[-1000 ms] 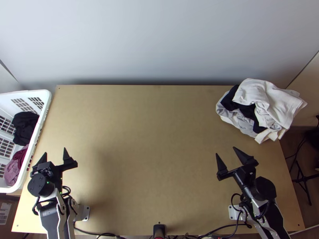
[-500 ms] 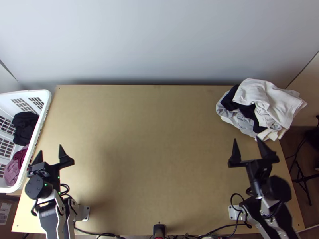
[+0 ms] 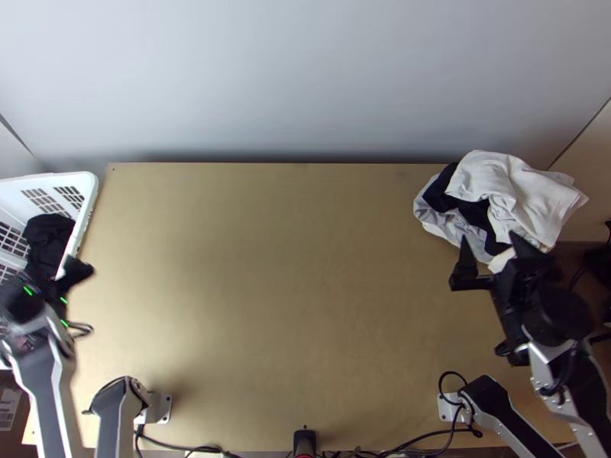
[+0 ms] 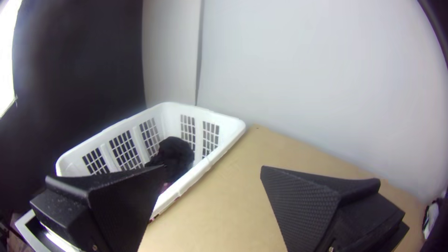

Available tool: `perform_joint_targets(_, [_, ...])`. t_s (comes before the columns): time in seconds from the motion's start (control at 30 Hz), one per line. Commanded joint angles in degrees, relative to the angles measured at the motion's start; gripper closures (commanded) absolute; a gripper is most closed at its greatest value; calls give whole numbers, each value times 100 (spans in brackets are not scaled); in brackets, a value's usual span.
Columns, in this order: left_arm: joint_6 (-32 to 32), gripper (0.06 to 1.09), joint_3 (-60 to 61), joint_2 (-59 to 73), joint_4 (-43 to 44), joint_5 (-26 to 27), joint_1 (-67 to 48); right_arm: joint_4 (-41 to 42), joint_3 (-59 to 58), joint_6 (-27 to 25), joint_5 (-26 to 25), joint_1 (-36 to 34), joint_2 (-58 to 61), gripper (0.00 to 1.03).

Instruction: Fold the t-shirt

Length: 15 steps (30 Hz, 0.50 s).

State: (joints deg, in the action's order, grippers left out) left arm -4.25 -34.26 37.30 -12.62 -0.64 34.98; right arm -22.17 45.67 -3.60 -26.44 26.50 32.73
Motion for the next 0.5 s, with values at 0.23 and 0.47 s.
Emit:
perform_joint_targets(0.23, [-638, 10, -3605, 4365, -1621, 258, 1635, -2397, 2394, 87, -195, -93, 1447, 4])
perform_joint_targets(0.47, [-647, 11, -5152, 6378, -1981, 240, 1802, -2951, 2851, -1, -195, -57, 1737, 4])
